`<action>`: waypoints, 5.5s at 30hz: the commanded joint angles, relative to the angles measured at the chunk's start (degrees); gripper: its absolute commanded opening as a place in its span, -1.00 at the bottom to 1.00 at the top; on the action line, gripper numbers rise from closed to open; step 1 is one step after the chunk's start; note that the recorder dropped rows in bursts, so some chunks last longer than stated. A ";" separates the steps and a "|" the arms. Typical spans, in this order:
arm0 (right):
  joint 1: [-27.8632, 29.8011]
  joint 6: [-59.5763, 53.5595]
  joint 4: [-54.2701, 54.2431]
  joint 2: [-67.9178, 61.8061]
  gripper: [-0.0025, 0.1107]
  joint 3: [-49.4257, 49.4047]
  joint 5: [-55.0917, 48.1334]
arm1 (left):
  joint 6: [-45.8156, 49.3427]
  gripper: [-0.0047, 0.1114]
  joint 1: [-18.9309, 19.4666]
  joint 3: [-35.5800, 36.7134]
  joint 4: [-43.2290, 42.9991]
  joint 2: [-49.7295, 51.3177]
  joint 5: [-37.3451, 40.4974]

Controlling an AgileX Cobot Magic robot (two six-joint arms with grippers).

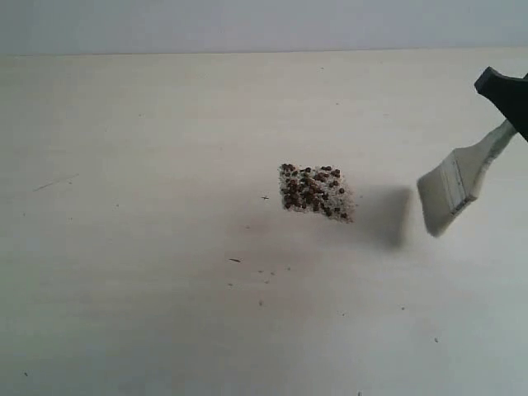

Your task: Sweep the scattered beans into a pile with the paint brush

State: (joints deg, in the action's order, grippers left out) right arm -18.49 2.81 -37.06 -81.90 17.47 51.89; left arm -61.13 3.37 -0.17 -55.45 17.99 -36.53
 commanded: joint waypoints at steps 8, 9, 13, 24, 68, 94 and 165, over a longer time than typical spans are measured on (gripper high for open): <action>-0.10 -5.31 20.84 4.32 -0.96 -0.50 -4.32 | 0.09 -0.92 0.08 0.17 0.17 -0.38 -0.15; -0.10 -5.06 26.36 4.97 -0.96 -0.38 -5.68 | 0.09 -0.92 0.08 0.17 0.17 -0.38 -0.15; -0.10 -2.47 37.06 6.31 -0.96 -0.38 -6.70 | 0.09 -0.92 0.08 0.17 0.17 -0.38 -0.15; -0.10 9.09 52.58 5.92 -0.96 -0.38 -12.43 | 0.09 -0.92 0.08 0.17 0.17 -0.38 -0.15; -0.10 13.83 57.90 -8.07 -0.96 9.84 -8.18 | 0.09 -0.92 0.08 0.17 0.17 -0.38 -0.15; -0.10 15.78 57.75 3.00 -0.96 9.84 -18.04 | 0.09 -0.92 0.08 0.17 0.17 -0.38 -0.15; 23.16 -57.67 -20.95 -34.26 -0.23 46.93 -90.66 | 0.09 -0.92 0.08 0.17 0.17 -0.38 -0.15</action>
State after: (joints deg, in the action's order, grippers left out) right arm 4.45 -56.97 -60.17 -116.10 64.55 -41.83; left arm -61.13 3.37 -0.17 -55.45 17.99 -36.53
